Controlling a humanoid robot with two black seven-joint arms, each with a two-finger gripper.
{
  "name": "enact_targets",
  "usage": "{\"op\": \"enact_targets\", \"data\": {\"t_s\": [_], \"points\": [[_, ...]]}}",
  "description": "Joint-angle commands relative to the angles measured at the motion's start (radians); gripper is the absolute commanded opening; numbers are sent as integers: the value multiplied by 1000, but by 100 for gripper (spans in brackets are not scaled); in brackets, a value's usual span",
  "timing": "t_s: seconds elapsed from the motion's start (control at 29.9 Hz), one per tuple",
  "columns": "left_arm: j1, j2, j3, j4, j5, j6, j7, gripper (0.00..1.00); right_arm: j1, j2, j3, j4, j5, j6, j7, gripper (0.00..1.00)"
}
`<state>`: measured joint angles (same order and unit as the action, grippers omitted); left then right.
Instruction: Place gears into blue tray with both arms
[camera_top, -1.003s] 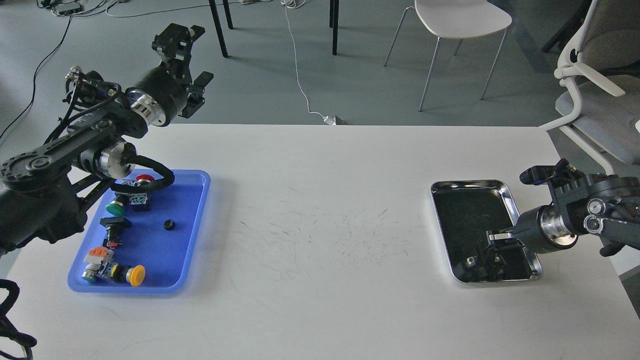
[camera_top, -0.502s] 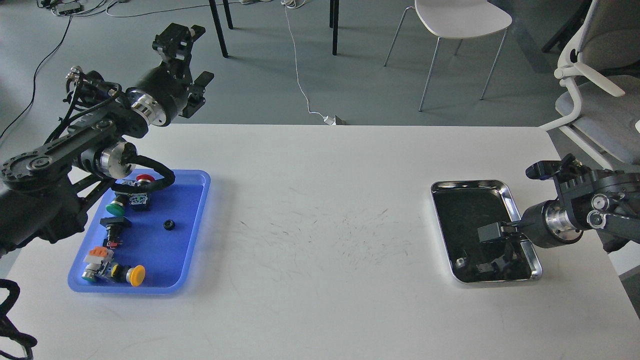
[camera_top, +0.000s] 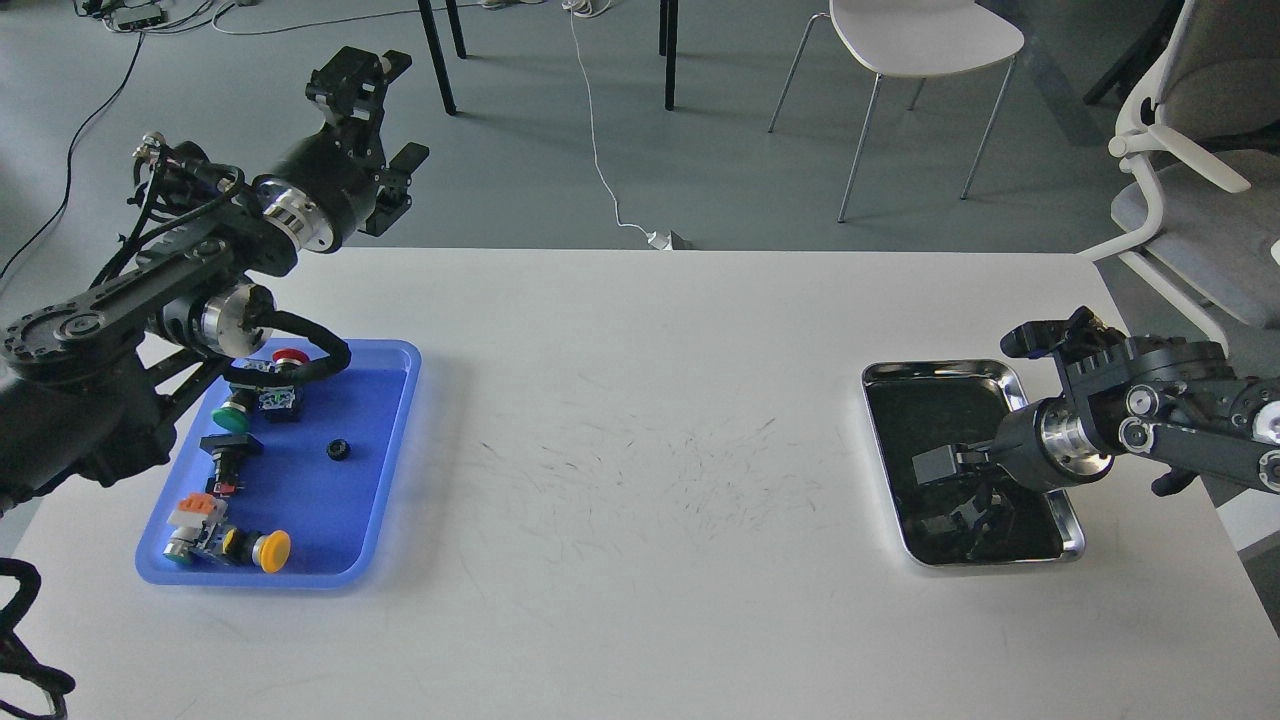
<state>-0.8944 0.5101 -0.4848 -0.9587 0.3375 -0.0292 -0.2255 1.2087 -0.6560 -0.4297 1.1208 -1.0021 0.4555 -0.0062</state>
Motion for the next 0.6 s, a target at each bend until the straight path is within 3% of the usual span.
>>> {"op": "enact_targets", "data": {"t_s": [0.0, 0.1, 0.2, 0.27, 0.33, 0.37, 0.57], "points": [[0, 1, 0, 0, 0, 0, 0, 98, 0, 0, -3, -7, 0, 2, 2, 78], [0, 1, 0, 0, 0, 0, 0, 98, 0, -2, -3, -7, -6, 6, 6, 54], [0, 1, 0, 0, 0, 0, 0, 98, 3, -7, -20, -6, -12, 12, 12, 46], [0, 1, 0, 0, 0, 0, 0, 98, 6, -7, -38, -6, -13, 20, 14, 22], [0, 1, 0, 0, 0, 0, 0, 98, 8, -8, -41, -4, -13, 23, 15, 6], [0, 1, 0, 0, 0, 0, 0, 98, 9, -8, -41, -4, -13, 25, 15, 2], [0, 1, 0, 0, 0, 0, 0, 98, 58, -17, -41, 11, -1, 29, 15, 2]]}}
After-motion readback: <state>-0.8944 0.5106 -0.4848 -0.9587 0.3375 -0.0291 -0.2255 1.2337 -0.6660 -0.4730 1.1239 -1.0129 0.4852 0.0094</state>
